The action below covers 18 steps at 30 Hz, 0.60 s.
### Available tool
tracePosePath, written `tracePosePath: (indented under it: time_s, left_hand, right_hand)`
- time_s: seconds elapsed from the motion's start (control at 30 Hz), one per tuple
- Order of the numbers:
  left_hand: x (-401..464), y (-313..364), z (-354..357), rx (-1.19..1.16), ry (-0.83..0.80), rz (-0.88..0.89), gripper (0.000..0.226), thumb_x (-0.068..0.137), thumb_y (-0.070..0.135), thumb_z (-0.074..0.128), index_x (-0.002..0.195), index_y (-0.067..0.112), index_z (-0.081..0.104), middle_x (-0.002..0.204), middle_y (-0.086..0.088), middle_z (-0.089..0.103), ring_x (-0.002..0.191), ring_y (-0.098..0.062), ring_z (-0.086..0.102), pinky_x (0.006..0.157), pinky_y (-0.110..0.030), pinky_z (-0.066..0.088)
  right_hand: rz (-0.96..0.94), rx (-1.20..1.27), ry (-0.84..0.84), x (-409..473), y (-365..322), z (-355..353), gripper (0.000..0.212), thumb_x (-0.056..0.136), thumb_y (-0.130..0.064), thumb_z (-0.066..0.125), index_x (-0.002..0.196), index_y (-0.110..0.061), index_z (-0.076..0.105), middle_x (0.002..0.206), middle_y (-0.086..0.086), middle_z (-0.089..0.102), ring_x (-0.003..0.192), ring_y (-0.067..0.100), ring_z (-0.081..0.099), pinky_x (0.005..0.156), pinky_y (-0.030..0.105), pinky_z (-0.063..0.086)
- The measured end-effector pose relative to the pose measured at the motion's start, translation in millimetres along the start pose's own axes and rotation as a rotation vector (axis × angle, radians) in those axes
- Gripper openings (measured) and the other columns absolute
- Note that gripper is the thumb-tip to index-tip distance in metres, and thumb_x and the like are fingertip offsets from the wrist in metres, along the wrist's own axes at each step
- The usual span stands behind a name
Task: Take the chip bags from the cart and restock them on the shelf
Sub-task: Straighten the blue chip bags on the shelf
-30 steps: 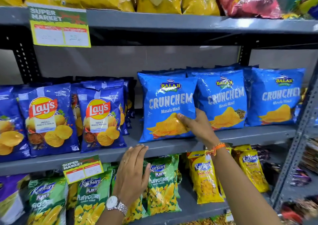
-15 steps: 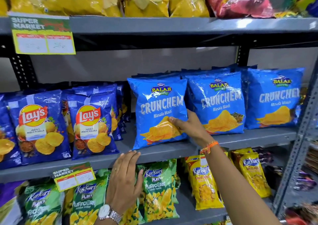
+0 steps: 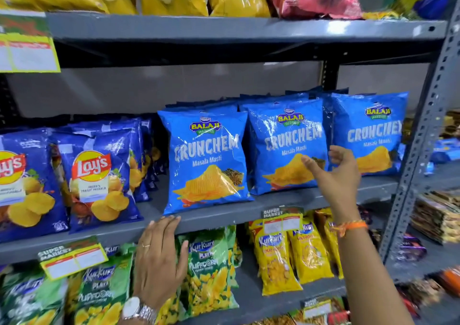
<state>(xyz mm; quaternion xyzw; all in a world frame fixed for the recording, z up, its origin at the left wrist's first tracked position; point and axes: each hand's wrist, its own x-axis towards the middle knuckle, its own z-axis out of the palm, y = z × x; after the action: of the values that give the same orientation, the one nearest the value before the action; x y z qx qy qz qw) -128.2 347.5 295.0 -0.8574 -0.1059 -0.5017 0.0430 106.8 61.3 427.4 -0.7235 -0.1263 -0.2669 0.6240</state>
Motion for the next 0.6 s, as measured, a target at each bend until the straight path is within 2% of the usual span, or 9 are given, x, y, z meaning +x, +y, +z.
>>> tracePosePath:
  time_s: [0.07,0.13,0.2,0.33,0.4,0.47,0.6]
  left_hand:
    - [4,13,5,-0.019,-0.007,0.024,0.048,0.095,0.030,0.052,0.130,0.000,0.063,0.125,-0.016,0.065,0.117,-0.034,0.058,0.114,-0.049,0.039]
    - [8,22,12,-0.020,-0.026,0.041,0.048,0.095,0.031,0.052,0.131,0.001,0.063,0.126,-0.016,0.066,0.117,-0.035,0.060,0.113,-0.049,0.040]
    - [10,28,19,-0.019,-0.023,0.025,0.048,0.096,0.032,0.051,0.130,0.001,0.063,0.125,-0.017,0.065,0.116,-0.035,0.059,0.111,-0.048,0.040]
    - [10,31,26,-0.028,0.019,-0.007,0.054,0.105,0.039,0.036,0.127,-0.001,0.064,0.123,-0.017,0.064,0.116,-0.033,0.054,0.109,-0.049,0.039]
    - [9,32,28,-0.023,0.024,-0.015,0.056,0.106,0.042,0.033,0.128,-0.001,0.063,0.123,-0.016,0.063,0.115,-0.034,0.054,0.108,-0.050,0.039]
    - [9,33,28,-0.018,0.032,-0.020,0.054,0.105,0.041,0.035,0.129,0.001,0.062,0.125,-0.016,0.062,0.115,-0.035,0.055,0.107,-0.052,0.041]
    - [9,34,31,0.022,0.055,-0.027,0.054,0.105,0.041,0.036,0.128,0.000,0.062,0.124,-0.018,0.063,0.116,-0.035,0.054,0.108,-0.053,0.040]
  right_hand:
    - [0.023,-0.067,-0.105,16,13,-5,0.080,0.075,-0.043,0.086,0.137,-0.006,0.051,0.129,0.009,0.059,0.115,0.023,0.056,0.098,0.039,0.048]
    - [0.052,-0.061,-0.246,24,21,-3,0.083,0.078,-0.047,0.082,0.142,-0.008,0.045,0.123,0.002,0.055,0.110,0.018,0.052,0.092,0.035,0.045]
    - [0.071,-0.035,-0.344,32,31,-1,0.085,0.080,-0.049,0.081,0.145,-0.010,0.041,0.124,-0.002,0.055,0.112,0.017,0.053,0.093,0.035,0.046]
    - [0.062,0.042,-0.474,48,44,-4,0.060,0.085,-0.036,0.079,0.133,-0.014,0.052,0.124,-0.003,0.067,0.112,0.016,0.065,0.093,0.032,0.055]
    - [0.031,0.074,-0.526,55,50,-7,0.049,0.088,-0.027,0.077,0.130,-0.012,0.058,0.120,0.000,0.072,0.112,0.014,0.069,0.083,0.020,0.058]
    - [0.007,0.094,-0.532,60,52,-10,0.041,0.091,-0.019,0.074,0.128,-0.007,0.060,0.118,0.004,0.073,0.112,0.013,0.069,0.076,0.011,0.055]
    - [-0.023,0.090,-0.513,65,62,-14,0.039,0.090,-0.024,0.074,0.123,-0.008,0.062,0.117,0.004,0.074,0.098,-0.004,0.071,0.077,0.011,0.056]
